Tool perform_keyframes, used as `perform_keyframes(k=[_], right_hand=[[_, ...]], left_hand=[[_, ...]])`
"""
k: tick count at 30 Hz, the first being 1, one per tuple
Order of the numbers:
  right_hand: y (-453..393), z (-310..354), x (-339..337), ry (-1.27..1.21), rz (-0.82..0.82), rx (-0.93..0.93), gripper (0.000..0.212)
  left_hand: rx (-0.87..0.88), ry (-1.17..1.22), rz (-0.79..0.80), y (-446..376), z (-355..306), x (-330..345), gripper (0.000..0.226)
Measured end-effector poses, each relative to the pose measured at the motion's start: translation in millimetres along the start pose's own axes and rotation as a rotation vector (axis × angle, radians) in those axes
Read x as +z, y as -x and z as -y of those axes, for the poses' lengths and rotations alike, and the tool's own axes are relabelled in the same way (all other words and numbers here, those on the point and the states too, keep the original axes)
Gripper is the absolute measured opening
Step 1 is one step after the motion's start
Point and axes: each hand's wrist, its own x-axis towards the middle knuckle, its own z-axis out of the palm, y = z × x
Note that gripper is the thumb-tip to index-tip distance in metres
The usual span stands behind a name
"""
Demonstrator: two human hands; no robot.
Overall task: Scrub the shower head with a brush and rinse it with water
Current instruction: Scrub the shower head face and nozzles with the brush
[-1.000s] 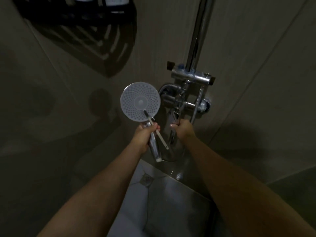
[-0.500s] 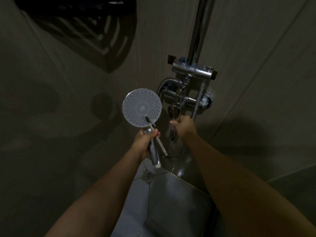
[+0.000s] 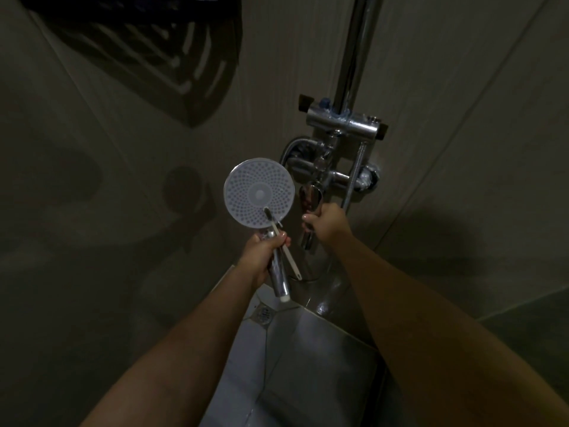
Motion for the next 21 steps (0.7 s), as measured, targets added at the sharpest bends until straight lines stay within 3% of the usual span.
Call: perform_keyframes(k=[16, 18, 21], right_hand=[[-2.1, -3.7, -1.5, -0.135, 0.024, 0.019, 0.03], [0.3, -20.6, 3.9, -0.114, 0.124, 0.035, 0.026], [16.4, -49.6, 24.3, 0.126, 0.373, 0.115, 0.02]], left_hand=[[-0.027, 0.006, -0.022, 0.2, 2.2, -5.2, 0.017], [-0.035, 0.006, -0.02, -1.3, 3.8, -5.9, 0.015], [-0.048, 0.045, -0.031, -4.4, 2.1, -5.9, 0.014]])
